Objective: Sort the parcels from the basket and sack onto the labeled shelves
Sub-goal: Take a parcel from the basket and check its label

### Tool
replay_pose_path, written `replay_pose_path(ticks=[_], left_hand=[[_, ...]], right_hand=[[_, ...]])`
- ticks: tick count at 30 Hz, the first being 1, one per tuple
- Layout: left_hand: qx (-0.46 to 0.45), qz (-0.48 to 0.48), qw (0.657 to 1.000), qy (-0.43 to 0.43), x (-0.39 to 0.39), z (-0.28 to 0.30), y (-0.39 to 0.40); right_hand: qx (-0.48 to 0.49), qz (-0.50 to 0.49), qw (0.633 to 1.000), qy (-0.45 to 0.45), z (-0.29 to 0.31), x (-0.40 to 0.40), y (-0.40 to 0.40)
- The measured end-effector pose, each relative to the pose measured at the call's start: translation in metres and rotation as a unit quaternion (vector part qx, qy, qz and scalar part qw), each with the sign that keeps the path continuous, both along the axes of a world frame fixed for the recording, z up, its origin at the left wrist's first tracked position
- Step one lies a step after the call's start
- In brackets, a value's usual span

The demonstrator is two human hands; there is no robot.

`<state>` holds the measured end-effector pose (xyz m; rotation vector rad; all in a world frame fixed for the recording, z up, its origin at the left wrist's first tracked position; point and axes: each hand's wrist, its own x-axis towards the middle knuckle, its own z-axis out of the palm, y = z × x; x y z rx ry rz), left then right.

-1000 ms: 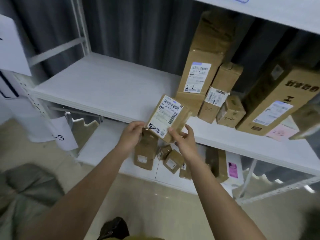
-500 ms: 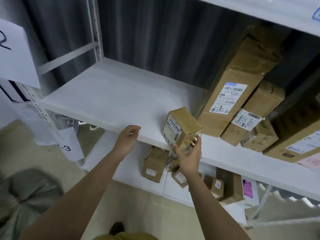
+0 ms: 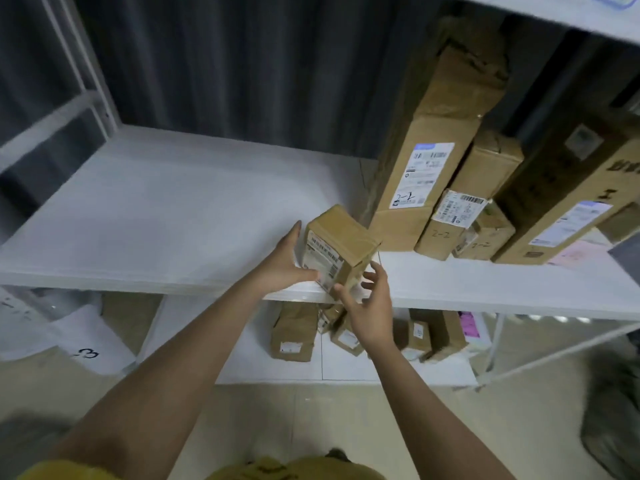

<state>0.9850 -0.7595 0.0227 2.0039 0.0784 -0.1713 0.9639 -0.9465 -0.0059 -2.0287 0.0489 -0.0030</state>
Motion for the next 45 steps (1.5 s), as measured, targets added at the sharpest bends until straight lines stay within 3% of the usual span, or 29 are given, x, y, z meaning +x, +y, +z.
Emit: replay_pose_path(ticks=[5,10,15,22,29,45], left_hand=[[0.014,0.004,1.000,-0.005,0.010,-0.012,-0.004],[0.108,0.055,0.991,-0.057,-0.004,-0.023,-0.016],[0.022,0.057,0.997,-0.054,-0.007,-0.032,-0.018],[0.047,0.169,0.982,-0.075,-0.007,-0.042,-0.030],[0.082,0.223,0.970,-0.055,0.031,-0.035,-0.041],[0.053,0.201,0.978,0.000,0.102,-0.011,-0.037]], right_hand=[[-0.002,0.030,1.000,0.007,0.000,0.009,0.000],[-0.010,0.064,0.998,0.012,-0.001,0.011,-0.009],[-0.010,0.086,0.996,0.012,-0.002,0.011,-0.014],[-0.081,-0.011,0.997,0.003,-0.016,0.015,-0.041],[-0.129,0.000,0.992,0.002,-0.010,0.034,-0.055],[-0.173,-0.009,0.984,0.034,0.001,0.050,-0.063]])
